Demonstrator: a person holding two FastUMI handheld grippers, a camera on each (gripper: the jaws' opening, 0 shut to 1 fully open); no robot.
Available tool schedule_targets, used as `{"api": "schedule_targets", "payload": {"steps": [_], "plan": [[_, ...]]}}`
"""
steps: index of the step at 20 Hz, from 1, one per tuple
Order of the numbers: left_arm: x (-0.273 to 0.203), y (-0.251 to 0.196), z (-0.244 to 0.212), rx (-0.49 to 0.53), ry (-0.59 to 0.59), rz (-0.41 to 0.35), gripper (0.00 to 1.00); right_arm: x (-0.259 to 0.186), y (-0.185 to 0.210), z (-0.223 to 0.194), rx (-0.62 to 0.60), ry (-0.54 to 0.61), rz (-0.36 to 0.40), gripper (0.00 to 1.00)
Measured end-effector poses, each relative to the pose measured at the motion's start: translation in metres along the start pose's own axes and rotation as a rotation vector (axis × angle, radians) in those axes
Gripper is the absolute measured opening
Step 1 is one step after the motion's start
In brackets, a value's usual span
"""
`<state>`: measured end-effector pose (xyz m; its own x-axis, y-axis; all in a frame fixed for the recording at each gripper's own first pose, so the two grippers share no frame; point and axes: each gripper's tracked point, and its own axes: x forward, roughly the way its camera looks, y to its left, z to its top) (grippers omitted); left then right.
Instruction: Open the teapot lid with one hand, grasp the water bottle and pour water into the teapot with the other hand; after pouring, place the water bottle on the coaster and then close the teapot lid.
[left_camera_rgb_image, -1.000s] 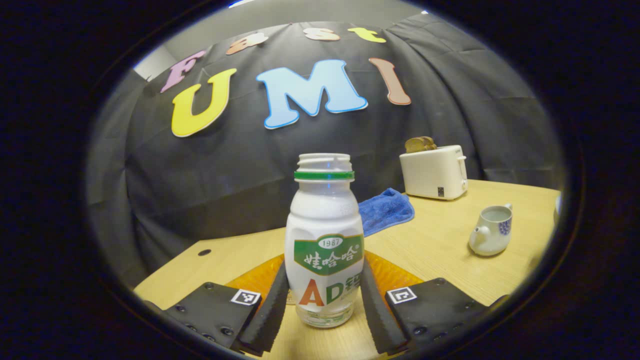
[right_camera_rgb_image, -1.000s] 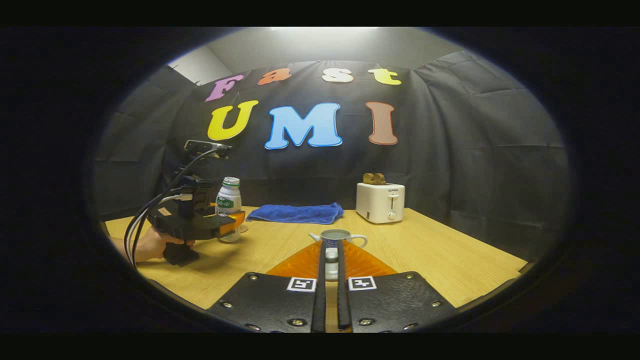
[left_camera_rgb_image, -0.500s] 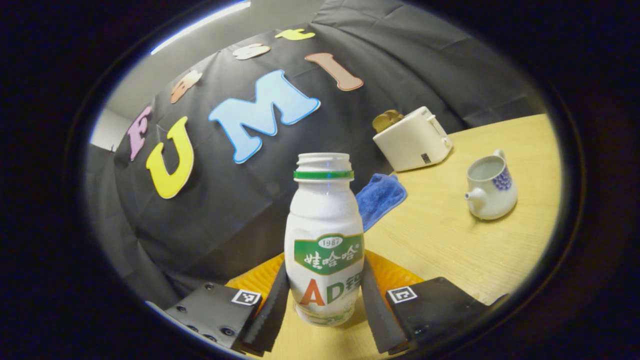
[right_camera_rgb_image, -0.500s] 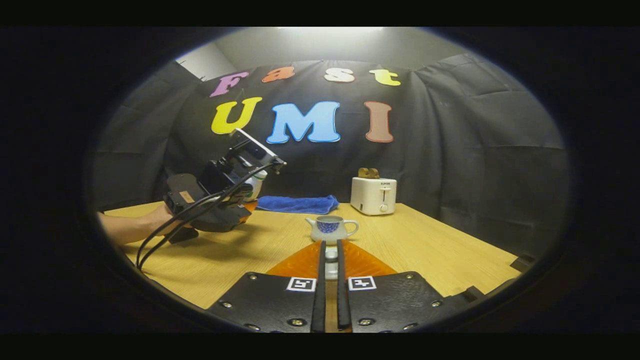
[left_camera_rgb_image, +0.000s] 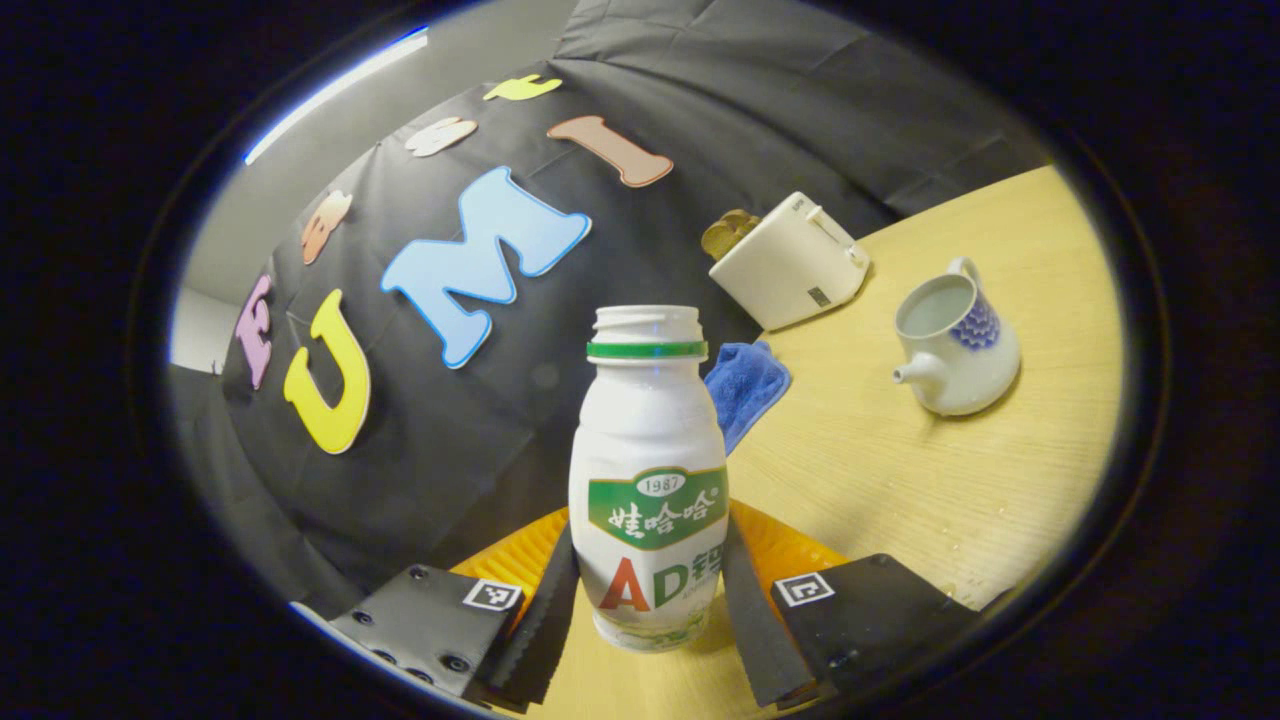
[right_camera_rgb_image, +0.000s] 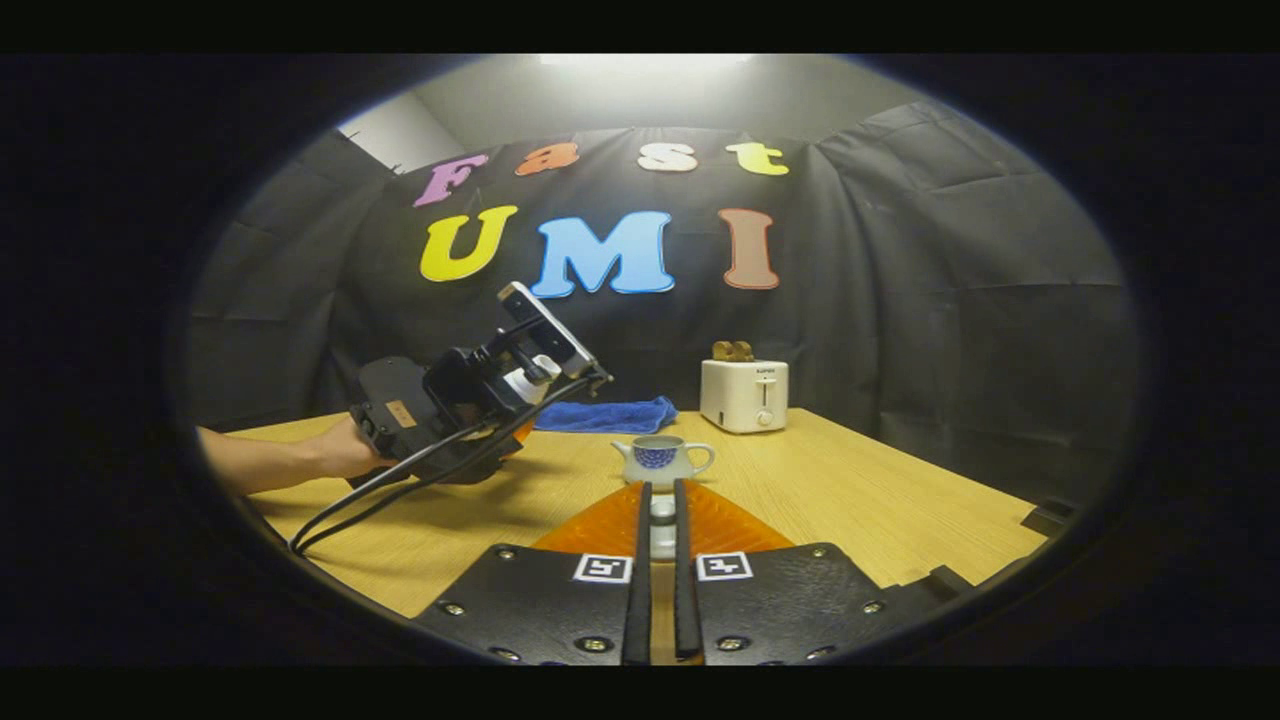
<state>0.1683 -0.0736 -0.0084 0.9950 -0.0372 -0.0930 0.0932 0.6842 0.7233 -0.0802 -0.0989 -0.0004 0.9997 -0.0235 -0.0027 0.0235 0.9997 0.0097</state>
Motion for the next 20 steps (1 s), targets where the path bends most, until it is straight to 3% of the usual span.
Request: {"api": "schedule_targets", "payload": {"steps": [2,5,10,11,19,20], "plan": [[0.000,-0.002,0.003,0.042,-0.001,0.000,0.70,-0.004,0.001,0.003,0.011,-0.018,0.005,0.09],[-0.001,-0.006,0.006,0.118,0.000,0.013,0.83,-0.010,0.000,0.007,0.022,-0.048,0.004,0.09],[-0.005,-0.012,0.015,0.257,-0.014,0.029,0.71,-0.013,0.001,0.009,0.051,-0.065,0.030,0.10],[-0.005,-0.015,0.018,0.285,-0.018,0.030,0.77,-0.013,0.000,0.008,0.050,-0.063,0.030,0.09],[0.004,-0.038,0.044,0.449,-0.067,0.008,0.76,-0.012,-0.004,0.002,0.055,-0.049,0.030,0.09],[0.006,-0.041,0.042,0.462,-0.066,0.003,0.83,-0.012,-0.004,0.002,0.059,-0.048,0.030,0.09]]}}
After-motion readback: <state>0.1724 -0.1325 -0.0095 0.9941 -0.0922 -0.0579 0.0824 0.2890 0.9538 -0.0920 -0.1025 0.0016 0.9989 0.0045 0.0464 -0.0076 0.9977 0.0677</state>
